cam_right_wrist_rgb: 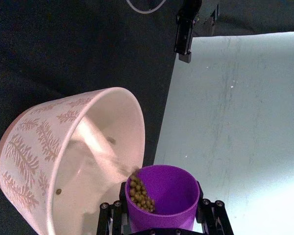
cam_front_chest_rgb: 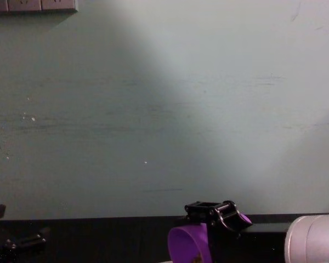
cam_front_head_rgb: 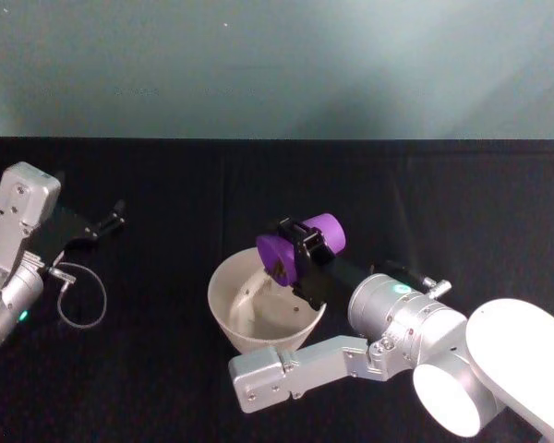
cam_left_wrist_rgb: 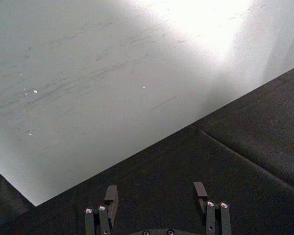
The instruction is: Pick up the cup and pour the mung beans from the cup into the bowl.
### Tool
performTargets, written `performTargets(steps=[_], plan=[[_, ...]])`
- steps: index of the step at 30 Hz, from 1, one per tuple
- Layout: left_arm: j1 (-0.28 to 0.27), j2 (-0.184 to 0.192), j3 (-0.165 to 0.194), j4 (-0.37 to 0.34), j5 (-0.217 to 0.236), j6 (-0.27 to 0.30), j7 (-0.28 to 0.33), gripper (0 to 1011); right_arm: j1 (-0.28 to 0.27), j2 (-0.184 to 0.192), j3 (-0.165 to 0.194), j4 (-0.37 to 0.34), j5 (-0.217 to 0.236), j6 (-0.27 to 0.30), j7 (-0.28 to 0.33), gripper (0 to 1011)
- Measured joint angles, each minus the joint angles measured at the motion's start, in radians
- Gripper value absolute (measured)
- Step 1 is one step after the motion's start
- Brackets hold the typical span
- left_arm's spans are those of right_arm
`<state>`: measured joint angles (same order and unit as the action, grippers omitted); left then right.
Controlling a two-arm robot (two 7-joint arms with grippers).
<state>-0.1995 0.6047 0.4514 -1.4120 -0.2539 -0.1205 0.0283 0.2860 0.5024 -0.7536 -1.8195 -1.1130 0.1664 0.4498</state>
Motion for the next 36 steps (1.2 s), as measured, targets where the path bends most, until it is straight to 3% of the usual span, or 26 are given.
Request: performTargets(steps=[36], plan=[[0.0,0.0,0.0,0.0,0.0,0.0,0.0,1000,0.002,0.006,-0.015,-0.01,-0.044,0.006,0.007,739]])
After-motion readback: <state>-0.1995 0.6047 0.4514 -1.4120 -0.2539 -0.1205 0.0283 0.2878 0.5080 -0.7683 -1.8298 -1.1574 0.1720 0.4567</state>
